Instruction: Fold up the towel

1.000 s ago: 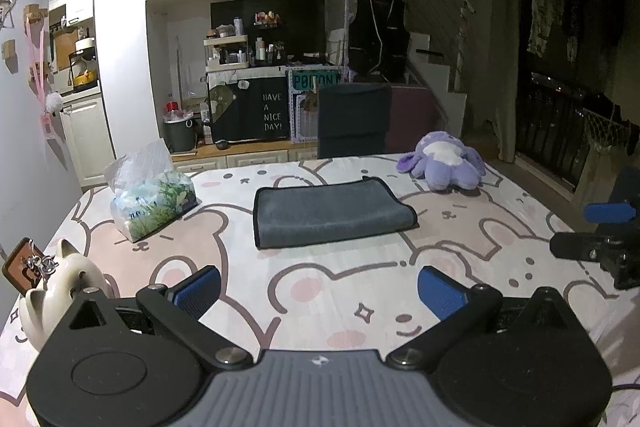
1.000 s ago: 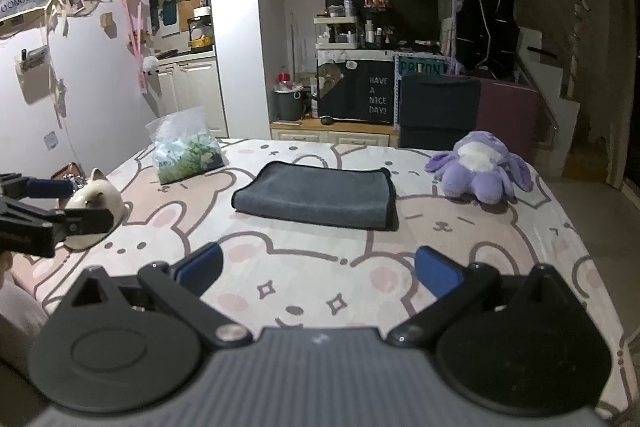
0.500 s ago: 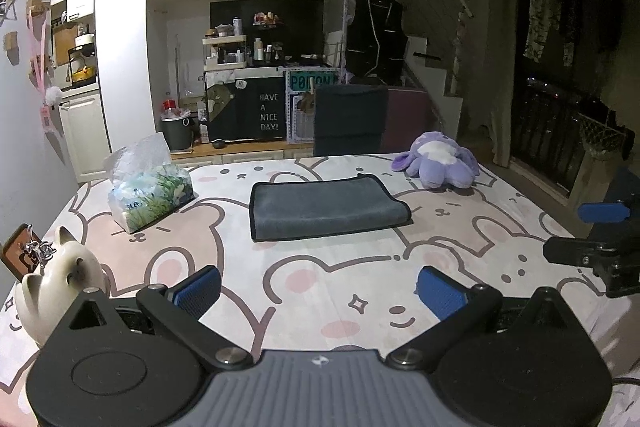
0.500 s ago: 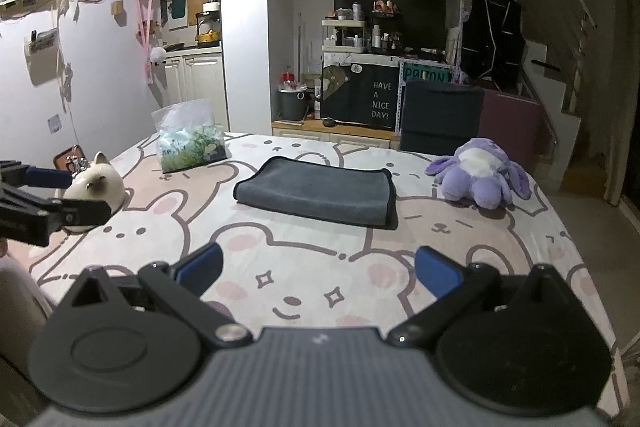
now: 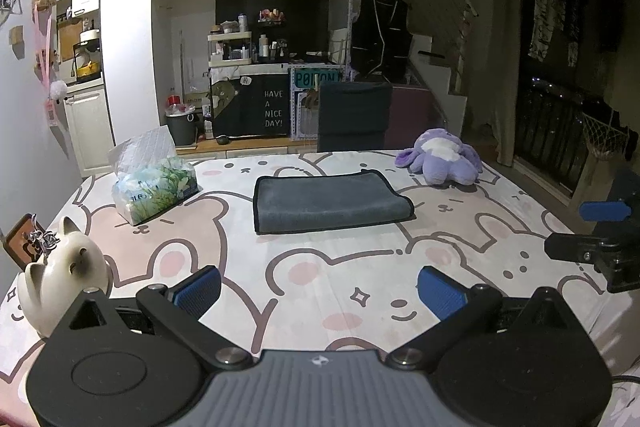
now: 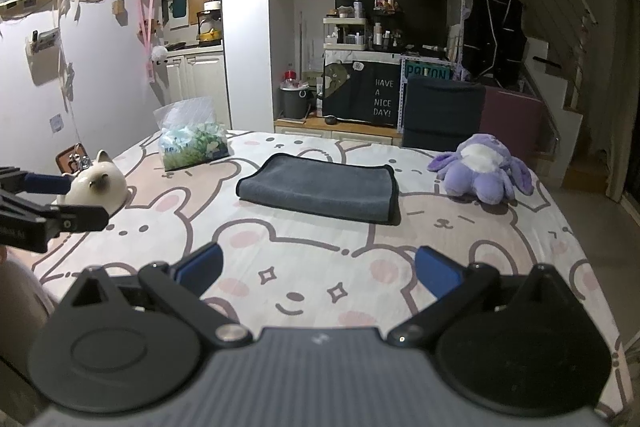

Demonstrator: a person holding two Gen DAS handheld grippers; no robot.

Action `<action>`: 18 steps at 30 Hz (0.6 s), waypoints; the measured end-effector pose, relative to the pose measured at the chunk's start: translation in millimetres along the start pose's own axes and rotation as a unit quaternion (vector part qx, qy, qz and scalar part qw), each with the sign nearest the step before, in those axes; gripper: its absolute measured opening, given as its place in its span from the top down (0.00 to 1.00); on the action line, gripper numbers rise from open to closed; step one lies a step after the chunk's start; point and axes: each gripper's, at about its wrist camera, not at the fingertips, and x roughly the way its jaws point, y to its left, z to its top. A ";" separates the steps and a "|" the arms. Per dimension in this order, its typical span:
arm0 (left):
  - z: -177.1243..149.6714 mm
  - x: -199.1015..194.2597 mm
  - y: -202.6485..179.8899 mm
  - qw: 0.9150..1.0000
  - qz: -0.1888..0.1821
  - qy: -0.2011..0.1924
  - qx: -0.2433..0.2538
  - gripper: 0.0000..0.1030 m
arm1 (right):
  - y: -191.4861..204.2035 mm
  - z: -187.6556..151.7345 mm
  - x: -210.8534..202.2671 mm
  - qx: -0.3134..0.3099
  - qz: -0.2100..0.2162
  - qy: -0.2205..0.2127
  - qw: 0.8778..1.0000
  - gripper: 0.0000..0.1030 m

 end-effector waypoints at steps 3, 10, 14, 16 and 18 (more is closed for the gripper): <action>0.1 -0.2 0.3 1.000 -0.001 0.000 0.001 0.00 | -0.3 -0.6 0.1 0.000 0.001 0.000 1.000 0.00; -0.2 -0.3 -0.1 1.000 -0.002 -0.001 0.000 0.00 | -0.3 -0.6 0.2 0.001 0.001 0.001 1.000 0.00; -0.2 -0.8 -0.8 1.000 -0.002 -0.001 0.000 0.00 | -0.2 -1.3 0.2 0.001 0.000 0.001 1.000 0.00; -0.1 -0.6 -0.6 1.000 -0.002 -0.001 0.000 0.00 | -0.2 -1.2 0.2 0.001 0.000 0.000 1.000 0.00; -0.2 -0.6 -0.6 1.000 -0.002 -0.001 0.000 0.00 | -0.1 -1.4 0.3 0.002 0.001 0.001 1.000 0.00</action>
